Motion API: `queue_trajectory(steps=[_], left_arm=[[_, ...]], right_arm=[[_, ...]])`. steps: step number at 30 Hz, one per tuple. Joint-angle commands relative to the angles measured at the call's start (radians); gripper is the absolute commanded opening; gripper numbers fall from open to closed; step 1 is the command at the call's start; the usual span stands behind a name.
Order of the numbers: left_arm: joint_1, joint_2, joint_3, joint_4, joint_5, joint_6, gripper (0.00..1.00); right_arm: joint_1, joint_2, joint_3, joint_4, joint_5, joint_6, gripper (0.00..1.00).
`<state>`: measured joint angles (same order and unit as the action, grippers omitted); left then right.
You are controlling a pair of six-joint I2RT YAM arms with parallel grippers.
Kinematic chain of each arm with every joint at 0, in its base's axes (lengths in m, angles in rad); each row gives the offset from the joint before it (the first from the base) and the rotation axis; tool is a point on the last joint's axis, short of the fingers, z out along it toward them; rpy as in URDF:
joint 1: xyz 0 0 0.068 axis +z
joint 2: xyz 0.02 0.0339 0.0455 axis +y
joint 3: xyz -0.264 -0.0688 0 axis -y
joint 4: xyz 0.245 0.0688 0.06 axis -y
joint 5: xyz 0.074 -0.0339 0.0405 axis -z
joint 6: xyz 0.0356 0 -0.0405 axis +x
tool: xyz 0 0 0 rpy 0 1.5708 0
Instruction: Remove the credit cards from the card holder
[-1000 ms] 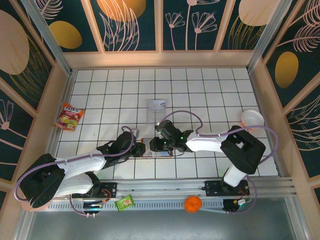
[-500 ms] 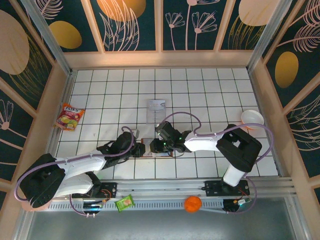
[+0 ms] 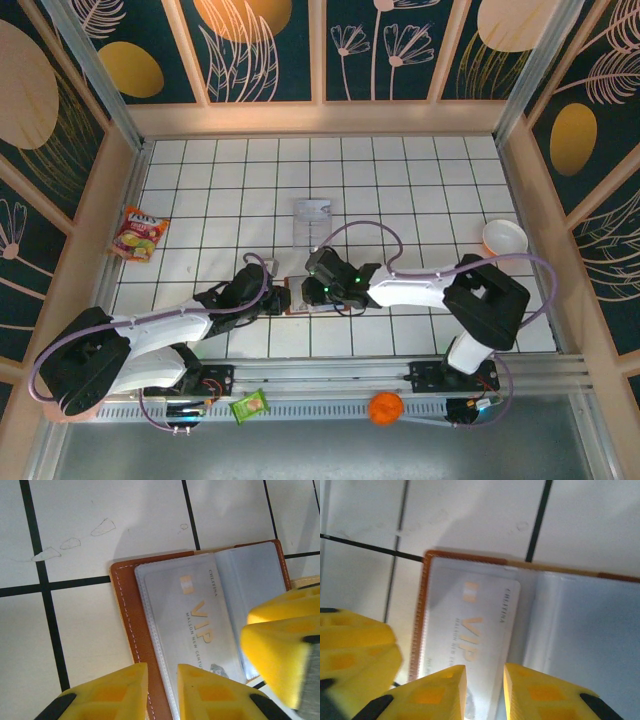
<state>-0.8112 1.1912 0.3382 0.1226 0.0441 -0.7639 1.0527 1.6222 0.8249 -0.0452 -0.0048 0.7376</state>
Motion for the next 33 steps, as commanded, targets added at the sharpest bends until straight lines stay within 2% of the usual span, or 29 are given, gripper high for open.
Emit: queue_trajectory(steps=[1, 7, 23, 33], left_arm=[[-0.003, 0.012, 0.012, -0.001, 0.009, 0.019, 0.22], [-0.003, -0.001, 0.002, -0.006, 0.0, 0.013, 0.22], [-0.002, 0.008, 0.0, 0.0, 0.003, 0.015, 0.22], [-0.003, 0.01, -0.002, 0.003, 0.004, 0.018, 0.22]], right_arm=[[-0.012, -0.025, -0.023, 0.062, -0.053, -0.013, 0.26], [-0.018, 0.026, -0.02, 0.07, -0.101, -0.002, 0.24], [-0.024, 0.052, -0.013, 0.024, -0.081, 0.017, 0.2], [-0.025, 0.071, -0.007, 0.012, -0.077, 0.024, 0.21]])
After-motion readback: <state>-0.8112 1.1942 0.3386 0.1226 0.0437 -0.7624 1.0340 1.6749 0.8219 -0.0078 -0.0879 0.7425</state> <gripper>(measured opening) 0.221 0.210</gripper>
